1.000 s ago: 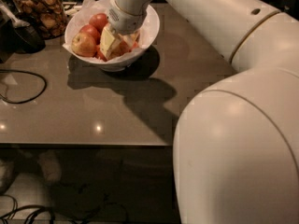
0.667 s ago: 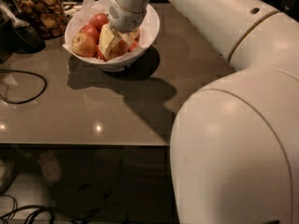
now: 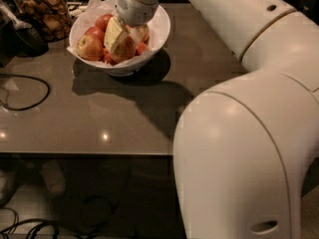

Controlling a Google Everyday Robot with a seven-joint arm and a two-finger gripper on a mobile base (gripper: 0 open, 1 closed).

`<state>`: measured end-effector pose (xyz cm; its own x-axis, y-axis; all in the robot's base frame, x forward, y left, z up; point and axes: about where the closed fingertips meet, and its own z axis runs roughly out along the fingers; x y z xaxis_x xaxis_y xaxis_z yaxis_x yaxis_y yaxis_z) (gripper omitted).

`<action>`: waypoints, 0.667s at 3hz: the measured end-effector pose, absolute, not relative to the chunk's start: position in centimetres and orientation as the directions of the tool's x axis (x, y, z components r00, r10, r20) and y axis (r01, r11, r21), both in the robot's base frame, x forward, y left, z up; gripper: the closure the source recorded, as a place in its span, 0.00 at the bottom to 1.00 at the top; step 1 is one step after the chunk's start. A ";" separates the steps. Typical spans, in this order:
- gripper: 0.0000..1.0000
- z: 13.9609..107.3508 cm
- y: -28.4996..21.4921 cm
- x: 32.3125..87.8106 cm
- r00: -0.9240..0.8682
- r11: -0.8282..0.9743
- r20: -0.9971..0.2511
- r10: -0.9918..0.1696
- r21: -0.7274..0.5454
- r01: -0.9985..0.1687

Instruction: Pick apple from white bowl

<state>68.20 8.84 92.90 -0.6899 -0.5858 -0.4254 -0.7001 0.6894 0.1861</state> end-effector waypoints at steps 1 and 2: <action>1.00 94.0 8.5 68.4 -0.700 0.694 -0.425 -0.574 0.200 -0.691; 1.00 94.9 8.2 68.5 -0.700 0.682 -0.437 -0.564 0.231 -0.694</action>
Offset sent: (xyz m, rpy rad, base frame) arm 0.0064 -0.0180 0.0425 0.0902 0.0329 0.0040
